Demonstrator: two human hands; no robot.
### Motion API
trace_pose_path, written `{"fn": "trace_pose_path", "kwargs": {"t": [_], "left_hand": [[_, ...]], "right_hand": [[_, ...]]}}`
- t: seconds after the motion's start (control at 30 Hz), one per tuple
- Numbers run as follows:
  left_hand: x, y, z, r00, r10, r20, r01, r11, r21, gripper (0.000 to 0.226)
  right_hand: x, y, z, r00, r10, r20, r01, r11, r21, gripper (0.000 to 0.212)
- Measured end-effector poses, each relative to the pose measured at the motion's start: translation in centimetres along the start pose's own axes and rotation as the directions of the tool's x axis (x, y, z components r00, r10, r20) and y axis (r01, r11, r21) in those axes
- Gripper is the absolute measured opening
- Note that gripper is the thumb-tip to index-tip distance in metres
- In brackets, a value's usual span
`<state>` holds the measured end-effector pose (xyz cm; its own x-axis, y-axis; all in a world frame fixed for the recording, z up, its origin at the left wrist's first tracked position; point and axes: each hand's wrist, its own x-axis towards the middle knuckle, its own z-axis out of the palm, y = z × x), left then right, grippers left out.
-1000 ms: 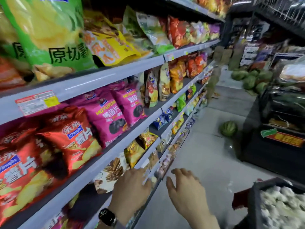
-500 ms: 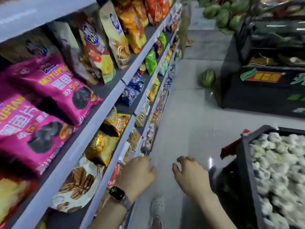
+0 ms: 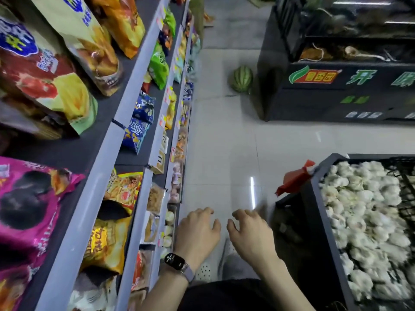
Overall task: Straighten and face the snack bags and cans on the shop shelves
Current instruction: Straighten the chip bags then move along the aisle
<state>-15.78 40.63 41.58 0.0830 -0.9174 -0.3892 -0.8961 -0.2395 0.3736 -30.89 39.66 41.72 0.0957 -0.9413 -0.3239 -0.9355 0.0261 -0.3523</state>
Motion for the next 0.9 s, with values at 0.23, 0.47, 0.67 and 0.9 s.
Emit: {"fn": "trace_pose_path", "kwargs": {"t": [0.23, 0.47, 0.67, 0.9], "left_hand": [[9.6, 0.5, -1.0, 0.993, -0.055, 0.106, 0.044, 0.994, 0.096, 0.041], [21.0, 4.9, -4.6, 0.981, -0.158, 0.112, 0.156, 0.987, 0.027, 0.044], [28.5, 8.8, -7.5, 0.991, -0.134, 0.006, 0.134, 0.991, -0.006, 0.041], [38.9, 8.4, -12.6, 0.992, -0.1, -0.072, 0.099, 0.995, -0.025, 0.038]], "right_hand": [[10.8, 0.7, -1.2, 0.987, -0.014, 0.162, 0.032, 0.993, -0.11, 0.035], [23.1, 2.9, -6.1, 0.961, -0.072, 0.269, 0.112, 0.984, -0.138, 0.039], [31.2, 3.2, -9.9, 0.995, -0.059, 0.083, 0.065, 0.995, -0.075, 0.036], [42.8, 0.4, -12.5, 0.999, -0.006, -0.039, 0.006, 1.0, -0.003, 0.034]]}}
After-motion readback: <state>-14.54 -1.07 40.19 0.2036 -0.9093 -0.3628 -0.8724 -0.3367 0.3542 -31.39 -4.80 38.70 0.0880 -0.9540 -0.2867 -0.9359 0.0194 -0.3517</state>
